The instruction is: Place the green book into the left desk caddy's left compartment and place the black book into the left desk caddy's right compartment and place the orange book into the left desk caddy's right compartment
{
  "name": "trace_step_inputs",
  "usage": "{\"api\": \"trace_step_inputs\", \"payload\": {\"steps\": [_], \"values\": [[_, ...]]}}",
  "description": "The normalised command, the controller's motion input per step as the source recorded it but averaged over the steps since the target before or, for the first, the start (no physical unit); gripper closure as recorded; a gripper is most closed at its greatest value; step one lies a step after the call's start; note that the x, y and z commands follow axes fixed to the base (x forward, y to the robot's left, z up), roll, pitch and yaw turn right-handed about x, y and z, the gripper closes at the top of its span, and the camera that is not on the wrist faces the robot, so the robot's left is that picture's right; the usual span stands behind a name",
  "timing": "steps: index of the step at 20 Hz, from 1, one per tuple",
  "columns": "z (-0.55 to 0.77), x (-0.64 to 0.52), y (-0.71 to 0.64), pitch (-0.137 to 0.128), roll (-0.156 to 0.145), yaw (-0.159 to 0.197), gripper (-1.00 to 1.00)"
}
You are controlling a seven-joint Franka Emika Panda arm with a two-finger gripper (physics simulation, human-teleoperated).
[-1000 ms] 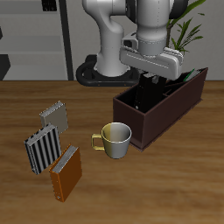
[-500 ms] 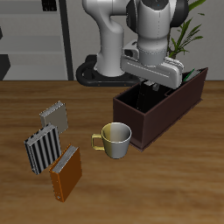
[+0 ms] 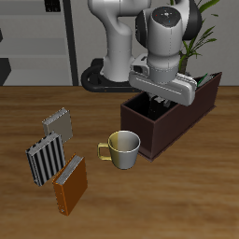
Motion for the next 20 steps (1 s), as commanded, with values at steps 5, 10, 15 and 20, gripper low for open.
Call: {"api": "trace_step_inputs", "payload": {"steps": [5,10,15,20], "values": [[-0.13,0.09,-0.08,0.033,-0.006,0.006,1.0],[-0.09,0.05,-0.08,0.032,0.0,-0.013,-1.0],[-0.03,0.01,-0.03,0.016,0.004,-0.005,-1.0],[0.1,-0.04,0.02,-0.018,0.004,0.016,-1.0]]}}
